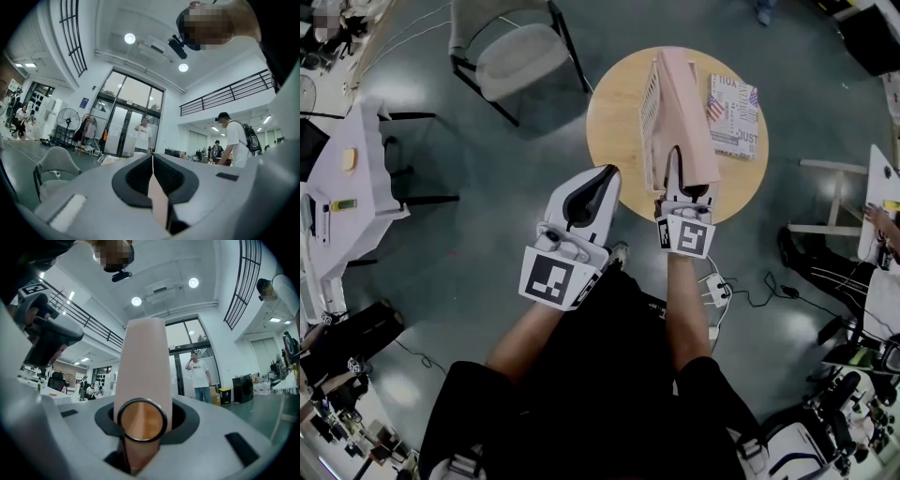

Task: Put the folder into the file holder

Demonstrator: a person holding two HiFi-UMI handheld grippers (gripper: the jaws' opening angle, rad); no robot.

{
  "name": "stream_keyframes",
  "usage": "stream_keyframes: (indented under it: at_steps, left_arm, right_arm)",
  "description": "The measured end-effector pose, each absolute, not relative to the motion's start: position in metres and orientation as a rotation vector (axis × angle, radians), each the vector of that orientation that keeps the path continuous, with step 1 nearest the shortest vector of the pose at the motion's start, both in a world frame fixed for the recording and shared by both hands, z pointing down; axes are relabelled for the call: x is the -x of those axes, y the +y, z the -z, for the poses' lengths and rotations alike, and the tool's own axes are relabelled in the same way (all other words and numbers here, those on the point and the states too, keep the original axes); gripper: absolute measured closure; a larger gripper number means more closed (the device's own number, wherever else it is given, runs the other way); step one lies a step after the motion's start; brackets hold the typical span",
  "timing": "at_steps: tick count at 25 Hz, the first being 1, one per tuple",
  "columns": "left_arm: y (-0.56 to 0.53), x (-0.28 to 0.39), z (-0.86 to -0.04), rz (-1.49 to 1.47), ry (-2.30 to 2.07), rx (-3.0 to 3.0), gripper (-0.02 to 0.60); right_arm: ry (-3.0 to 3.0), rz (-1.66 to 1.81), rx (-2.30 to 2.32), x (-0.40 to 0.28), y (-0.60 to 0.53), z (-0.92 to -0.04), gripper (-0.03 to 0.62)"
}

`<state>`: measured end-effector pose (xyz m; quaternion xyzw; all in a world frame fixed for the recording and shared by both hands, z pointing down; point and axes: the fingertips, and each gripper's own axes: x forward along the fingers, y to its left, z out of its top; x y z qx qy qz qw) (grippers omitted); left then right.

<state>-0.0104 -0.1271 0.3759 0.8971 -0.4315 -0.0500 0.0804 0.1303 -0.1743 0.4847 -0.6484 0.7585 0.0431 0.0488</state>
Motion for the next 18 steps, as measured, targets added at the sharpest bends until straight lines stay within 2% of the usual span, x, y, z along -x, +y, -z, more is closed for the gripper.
stream_keyframes:
  at_steps: [18]
  left_arm:
    - [-0.136, 0.002, -0.378, 0.138, -1.285, -2.679, 0.569]
  right_arm:
    - [2.367, -0.073, 2.014, -0.133, -0.184, -0.516, 0.461]
